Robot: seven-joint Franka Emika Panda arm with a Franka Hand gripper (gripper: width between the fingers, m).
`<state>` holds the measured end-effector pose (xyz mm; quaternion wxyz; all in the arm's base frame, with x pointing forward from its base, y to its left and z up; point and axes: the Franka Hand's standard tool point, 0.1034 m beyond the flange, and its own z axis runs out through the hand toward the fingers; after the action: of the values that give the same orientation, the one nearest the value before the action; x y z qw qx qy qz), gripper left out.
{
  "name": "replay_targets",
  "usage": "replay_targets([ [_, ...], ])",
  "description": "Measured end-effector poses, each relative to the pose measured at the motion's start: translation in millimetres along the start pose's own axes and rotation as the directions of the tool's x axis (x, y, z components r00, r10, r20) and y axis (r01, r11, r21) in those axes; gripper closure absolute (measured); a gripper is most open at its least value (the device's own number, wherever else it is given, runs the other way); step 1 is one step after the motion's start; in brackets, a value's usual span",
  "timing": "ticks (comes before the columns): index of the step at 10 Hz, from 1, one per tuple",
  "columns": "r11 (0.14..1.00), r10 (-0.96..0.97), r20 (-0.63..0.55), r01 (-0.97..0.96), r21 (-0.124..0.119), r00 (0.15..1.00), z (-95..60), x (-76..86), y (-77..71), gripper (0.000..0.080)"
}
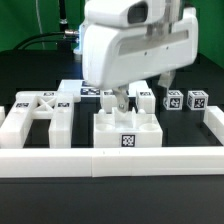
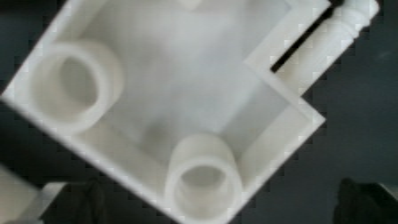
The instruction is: Assemble chair
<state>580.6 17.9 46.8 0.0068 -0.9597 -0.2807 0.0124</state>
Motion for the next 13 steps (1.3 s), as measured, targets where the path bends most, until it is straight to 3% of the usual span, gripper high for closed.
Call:
replay_targets([
  [4, 0.955, 0.297, 0.001, -0.297, 0.013, 0.955, 15.9, 0.8, -6.6, 0.0150],
  [6, 0.887, 0.461, 0.001, -0.461, 0.031, 0.887, 19.8, 1.5, -8.6, 0.0150],
  [10, 0.859, 0.511, 0.021, -0.511, 0.034, 0.859, 31.3, 1.6, -17.1, 0.0162],
  [12, 0.859, 0.511, 0.020, -0.511, 0.034, 0.860, 31.1, 1.8, -17.0, 0.0515],
  [13, 0.859, 0.510, 0.021, -0.511, 0.034, 0.860, 31.2, 1.8, -17.1, 0.0651],
])
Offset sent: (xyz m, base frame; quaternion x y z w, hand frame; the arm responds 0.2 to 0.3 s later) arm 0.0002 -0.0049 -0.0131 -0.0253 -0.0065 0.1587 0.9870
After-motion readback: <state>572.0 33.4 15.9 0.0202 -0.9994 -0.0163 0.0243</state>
